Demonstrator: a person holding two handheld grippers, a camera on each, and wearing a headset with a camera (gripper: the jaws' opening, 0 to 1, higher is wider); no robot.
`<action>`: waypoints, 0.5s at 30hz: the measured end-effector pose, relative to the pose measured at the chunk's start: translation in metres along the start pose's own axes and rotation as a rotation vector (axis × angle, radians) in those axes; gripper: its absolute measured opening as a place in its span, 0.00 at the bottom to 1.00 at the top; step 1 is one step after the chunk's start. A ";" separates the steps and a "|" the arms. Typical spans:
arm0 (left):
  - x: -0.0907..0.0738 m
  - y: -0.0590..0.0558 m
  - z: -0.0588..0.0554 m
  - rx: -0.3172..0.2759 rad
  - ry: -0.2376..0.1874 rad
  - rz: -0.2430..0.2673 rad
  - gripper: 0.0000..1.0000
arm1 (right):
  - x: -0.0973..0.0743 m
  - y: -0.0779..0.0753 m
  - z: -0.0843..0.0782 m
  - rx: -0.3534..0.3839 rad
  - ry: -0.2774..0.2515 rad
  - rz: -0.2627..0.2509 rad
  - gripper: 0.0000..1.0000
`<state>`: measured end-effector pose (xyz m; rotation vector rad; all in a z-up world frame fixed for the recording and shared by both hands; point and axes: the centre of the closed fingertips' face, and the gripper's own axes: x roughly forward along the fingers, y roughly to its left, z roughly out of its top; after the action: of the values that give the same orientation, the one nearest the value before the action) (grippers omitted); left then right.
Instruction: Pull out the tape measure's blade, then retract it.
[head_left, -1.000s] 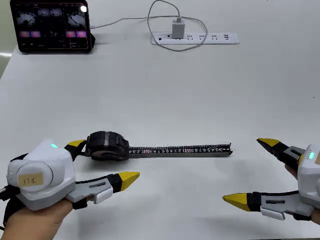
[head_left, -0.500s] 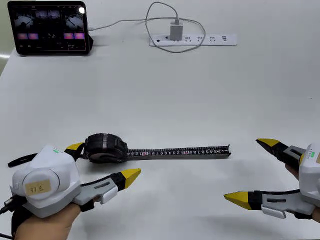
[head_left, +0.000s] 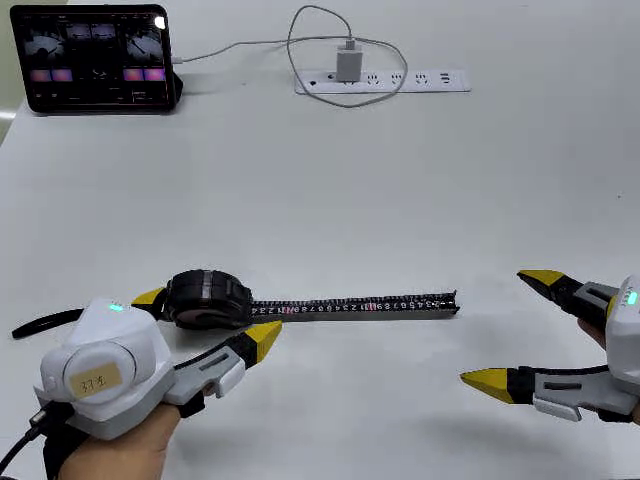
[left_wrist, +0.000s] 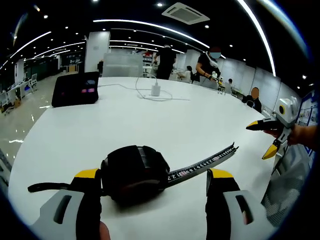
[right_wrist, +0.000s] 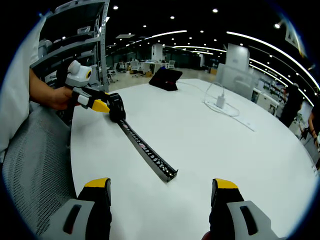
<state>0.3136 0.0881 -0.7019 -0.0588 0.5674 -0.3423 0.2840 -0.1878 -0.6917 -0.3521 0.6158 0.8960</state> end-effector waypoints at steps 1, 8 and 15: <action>0.001 0.000 -0.001 0.002 0.003 0.010 0.83 | 0.000 -0.002 0.000 0.000 0.000 -0.001 0.81; 0.005 0.004 -0.001 -0.019 0.001 0.049 0.80 | -0.001 -0.006 0.002 -0.021 0.006 -0.004 0.78; 0.007 0.008 0.000 -0.044 -0.009 0.096 0.77 | 0.000 -0.011 0.001 -0.044 0.021 -0.001 0.75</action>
<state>0.3220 0.0930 -0.7065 -0.0751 0.5668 -0.2357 0.2934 -0.1936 -0.6911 -0.4019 0.6161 0.9073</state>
